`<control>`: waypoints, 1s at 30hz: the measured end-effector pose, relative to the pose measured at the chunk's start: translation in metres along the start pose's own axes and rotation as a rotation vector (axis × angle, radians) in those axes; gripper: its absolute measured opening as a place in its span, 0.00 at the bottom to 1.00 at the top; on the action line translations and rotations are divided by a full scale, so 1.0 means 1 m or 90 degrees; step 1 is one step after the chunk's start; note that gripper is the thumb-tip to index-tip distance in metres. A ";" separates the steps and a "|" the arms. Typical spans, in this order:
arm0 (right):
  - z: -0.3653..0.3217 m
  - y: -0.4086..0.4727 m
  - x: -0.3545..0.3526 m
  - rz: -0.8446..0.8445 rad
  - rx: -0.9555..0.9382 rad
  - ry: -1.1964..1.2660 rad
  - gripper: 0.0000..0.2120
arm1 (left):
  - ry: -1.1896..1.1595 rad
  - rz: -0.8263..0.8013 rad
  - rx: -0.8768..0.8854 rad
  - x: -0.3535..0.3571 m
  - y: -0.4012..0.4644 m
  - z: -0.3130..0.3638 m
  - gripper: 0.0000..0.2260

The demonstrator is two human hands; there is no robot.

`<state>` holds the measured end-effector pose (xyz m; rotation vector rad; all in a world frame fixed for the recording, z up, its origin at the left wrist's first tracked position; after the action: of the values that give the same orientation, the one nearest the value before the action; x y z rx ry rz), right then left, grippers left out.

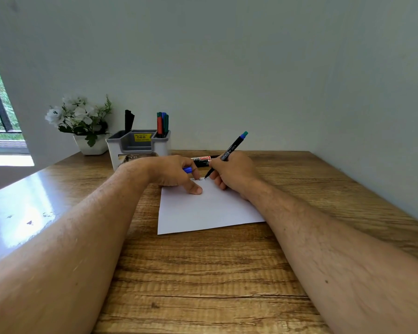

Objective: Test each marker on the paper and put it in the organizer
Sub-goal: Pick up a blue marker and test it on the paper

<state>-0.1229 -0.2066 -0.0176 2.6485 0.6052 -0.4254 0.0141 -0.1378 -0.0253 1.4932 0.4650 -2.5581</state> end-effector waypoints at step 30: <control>0.001 0.002 -0.013 0.062 0.029 0.064 0.10 | -0.066 0.113 -0.005 -0.018 -0.008 0.001 0.10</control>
<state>-0.1336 -0.2130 -0.0127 2.7415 0.4995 -0.2829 0.0200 -0.1310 -0.0077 1.3262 0.3136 -2.4770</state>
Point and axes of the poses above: each hand's wrist, its own y-axis towards the middle knuckle, its own x-axis out of the palm, z = x × y, the point moved 9 cm from there along y, towards the middle knuckle, and after that the axes turned 4 degrees about -x, right-handed, at the moved point
